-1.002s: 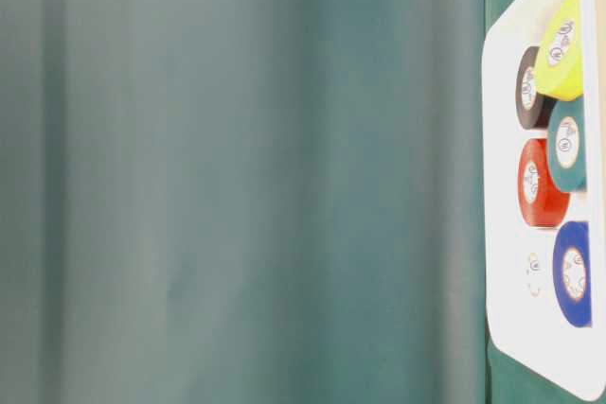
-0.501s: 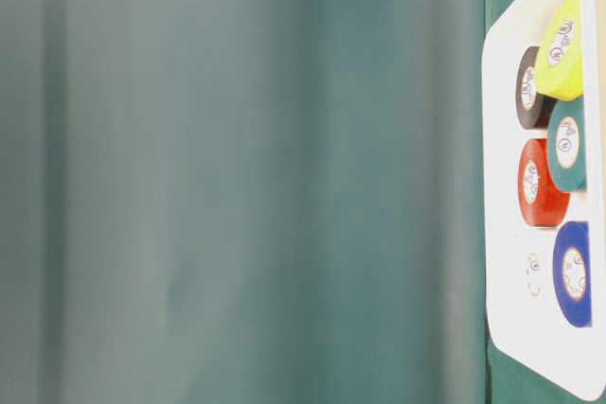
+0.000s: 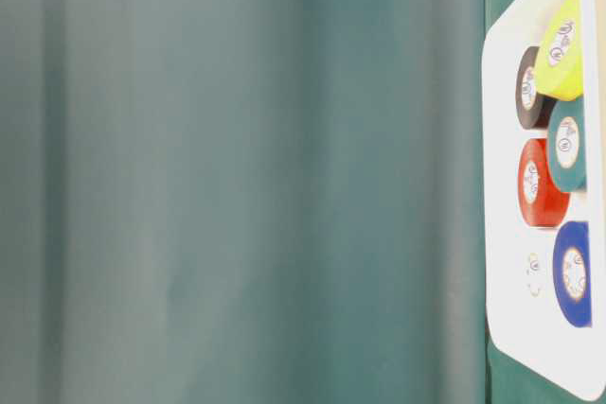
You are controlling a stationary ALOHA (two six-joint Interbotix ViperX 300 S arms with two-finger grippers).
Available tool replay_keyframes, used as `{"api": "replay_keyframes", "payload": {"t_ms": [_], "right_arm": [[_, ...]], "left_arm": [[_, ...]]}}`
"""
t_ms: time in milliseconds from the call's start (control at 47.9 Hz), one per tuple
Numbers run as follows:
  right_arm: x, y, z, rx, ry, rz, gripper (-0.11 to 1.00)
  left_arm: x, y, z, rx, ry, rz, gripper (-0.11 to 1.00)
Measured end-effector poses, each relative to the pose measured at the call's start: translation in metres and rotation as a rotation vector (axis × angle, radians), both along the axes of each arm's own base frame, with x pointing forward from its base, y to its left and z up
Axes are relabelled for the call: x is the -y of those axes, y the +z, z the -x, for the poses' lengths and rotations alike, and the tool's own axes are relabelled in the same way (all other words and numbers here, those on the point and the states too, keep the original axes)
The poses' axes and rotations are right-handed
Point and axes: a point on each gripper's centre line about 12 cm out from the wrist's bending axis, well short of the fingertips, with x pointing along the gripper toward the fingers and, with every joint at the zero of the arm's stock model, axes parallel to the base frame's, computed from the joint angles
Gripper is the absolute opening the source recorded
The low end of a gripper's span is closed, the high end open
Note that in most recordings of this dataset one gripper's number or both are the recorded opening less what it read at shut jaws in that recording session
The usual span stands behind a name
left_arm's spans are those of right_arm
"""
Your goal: Put the tape alternately from left to right into the white case.
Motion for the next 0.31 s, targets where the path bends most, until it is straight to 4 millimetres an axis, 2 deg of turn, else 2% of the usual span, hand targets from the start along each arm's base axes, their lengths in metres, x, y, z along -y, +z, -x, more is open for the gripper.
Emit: {"api": "replay_keyframes", "payload": {"t_ms": [313], "right_arm": [[-0.0002,0.0000,0.0000,0.000,0.001,-0.001,0.71]], "left_arm": [[0.0000,-0.0002,0.0000,-0.001,-0.001,-0.003,0.59]]}}
